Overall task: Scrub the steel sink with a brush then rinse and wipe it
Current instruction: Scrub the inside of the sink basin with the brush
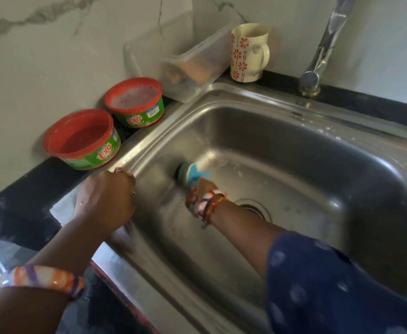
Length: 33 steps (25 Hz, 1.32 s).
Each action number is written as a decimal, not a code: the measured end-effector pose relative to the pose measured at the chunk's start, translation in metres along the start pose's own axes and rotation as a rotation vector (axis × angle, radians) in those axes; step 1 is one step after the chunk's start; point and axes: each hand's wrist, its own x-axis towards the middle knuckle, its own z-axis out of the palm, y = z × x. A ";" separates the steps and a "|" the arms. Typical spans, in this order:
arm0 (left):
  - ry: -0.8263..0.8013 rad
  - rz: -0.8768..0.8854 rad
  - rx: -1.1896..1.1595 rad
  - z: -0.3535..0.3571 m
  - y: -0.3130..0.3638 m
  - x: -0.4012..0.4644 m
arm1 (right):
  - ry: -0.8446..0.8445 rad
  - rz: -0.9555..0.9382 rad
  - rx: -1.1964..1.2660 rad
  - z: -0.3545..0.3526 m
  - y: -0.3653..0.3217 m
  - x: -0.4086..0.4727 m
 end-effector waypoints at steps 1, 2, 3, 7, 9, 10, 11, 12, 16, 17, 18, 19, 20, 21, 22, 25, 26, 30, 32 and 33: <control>-0.002 -0.005 0.001 0.000 -0.001 0.000 | -0.085 0.119 -0.043 -0.001 0.005 -0.008; 0.001 0.003 0.012 0.003 -0.002 0.001 | -0.150 0.130 -0.057 0.000 -0.009 -0.001; 0.001 0.015 0.034 0.006 -0.002 0.002 | -0.106 0.034 -0.021 0.002 -0.024 -0.005; -0.034 0.015 0.051 0.001 -0.002 0.001 | -0.057 -0.223 -0.182 0.019 -0.049 -0.033; -0.038 0.024 0.007 -0.008 -0.002 -0.002 | -0.160 -0.036 -0.433 0.000 -0.002 -0.045; -0.039 0.030 -0.009 -0.013 -0.001 -0.003 | -0.241 0.105 -0.407 -0.001 0.006 -0.049; -0.034 0.032 -0.014 -0.016 -0.002 -0.003 | -0.306 0.159 -0.313 0.003 -0.004 -0.050; -0.031 0.029 -0.020 -0.018 -0.003 -0.003 | -0.270 0.096 -0.273 0.007 -0.020 -0.042; -0.051 -0.019 -0.162 -0.019 -0.009 -0.011 | -0.166 -0.151 -0.161 0.026 -0.047 -0.044; -0.061 -0.035 -0.235 -0.019 -0.012 -0.012 | -0.213 -0.127 -0.267 0.021 -0.025 -0.048; -0.067 -0.035 -0.285 -0.020 -0.014 -0.013 | -0.226 -0.094 -0.363 0.018 -0.007 -0.055; -0.077 -0.025 -0.295 -0.021 -0.015 -0.013 | -0.252 -0.064 -0.381 0.018 0.000 -0.059; -0.091 -0.011 -0.287 -0.022 -0.017 -0.013 | -0.220 -0.064 -0.346 0.023 -0.009 -0.055; -0.090 -0.008 -0.286 -0.023 -0.018 -0.011 | -0.146 -0.143 -0.252 0.028 -0.031 -0.050; -0.099 -0.010 -0.291 -0.023 -0.019 -0.011 | -0.082 -0.246 -0.161 0.034 -0.051 -0.045; -0.098 -0.001 -0.299 -0.022 -0.019 -0.012 | -0.045 -0.317 -0.195 0.034 -0.040 -0.052; -0.100 -0.006 -0.312 -0.022 -0.019 -0.013 | -0.115 -0.276 -0.255 0.030 -0.013 -0.061; -0.110 -0.009 -0.292 -0.024 -0.020 -0.011 | -0.149 -0.191 -0.347 0.034 -0.031 -0.062; -0.118 -0.007 -0.289 -0.023 -0.019 -0.012 | 0.036 -0.367 -0.324 0.041 -0.068 -0.053; -0.114 -0.008 -0.294 -0.022 -0.019 -0.012 | 0.029 -0.446 -0.425 0.038 -0.066 -0.054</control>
